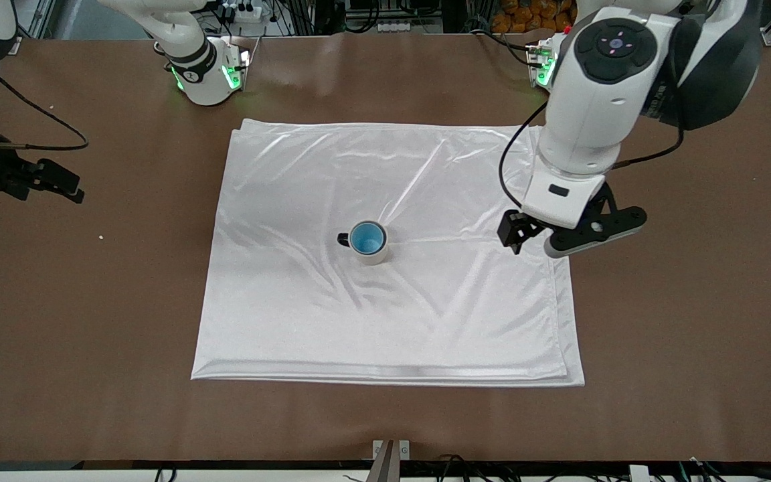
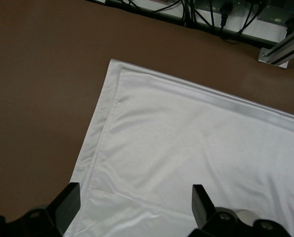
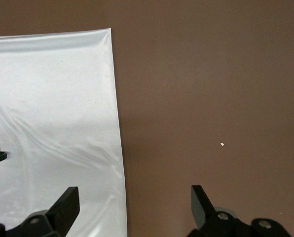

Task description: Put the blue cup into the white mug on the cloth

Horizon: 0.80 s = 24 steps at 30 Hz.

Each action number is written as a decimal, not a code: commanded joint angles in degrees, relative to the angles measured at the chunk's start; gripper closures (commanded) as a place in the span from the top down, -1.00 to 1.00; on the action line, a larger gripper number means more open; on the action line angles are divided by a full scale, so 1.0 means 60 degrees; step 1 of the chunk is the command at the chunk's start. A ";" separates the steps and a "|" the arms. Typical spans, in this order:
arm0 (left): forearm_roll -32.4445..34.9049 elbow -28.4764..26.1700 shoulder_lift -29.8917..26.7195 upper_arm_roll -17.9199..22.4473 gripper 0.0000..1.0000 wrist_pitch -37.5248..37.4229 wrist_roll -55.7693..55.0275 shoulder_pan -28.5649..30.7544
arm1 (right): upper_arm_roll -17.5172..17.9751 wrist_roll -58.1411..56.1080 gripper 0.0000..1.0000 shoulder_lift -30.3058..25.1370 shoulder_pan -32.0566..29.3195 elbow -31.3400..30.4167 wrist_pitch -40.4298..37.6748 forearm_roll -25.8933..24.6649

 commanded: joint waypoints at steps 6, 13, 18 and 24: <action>-0.0379 -0.0225 -0.0554 -0.0066 1.00 -0.0416 0.1242 0.0807 | -0.0089 0.0160 1.00 -0.0109 0.0034 0.0035 -0.0056 -0.0034; -0.0819 -0.0225 -0.0716 -0.0081 1.00 -0.0621 0.2576 0.1643 | -0.0074 0.0160 1.00 -0.0109 0.0049 0.0035 -0.0041 -0.0034; -0.0848 -0.0225 -0.0730 -0.0096 1.00 -0.0709 0.3352 0.2039 | -0.0074 0.0160 1.00 -0.0109 0.0049 0.0035 -0.0042 -0.0034; -0.0921 -0.0225 -0.0847 -0.0096 1.00 -0.0797 0.4129 0.2405 | -0.0060 0.0160 1.00 -0.0109 0.0049 0.0049 -0.0027 -0.0020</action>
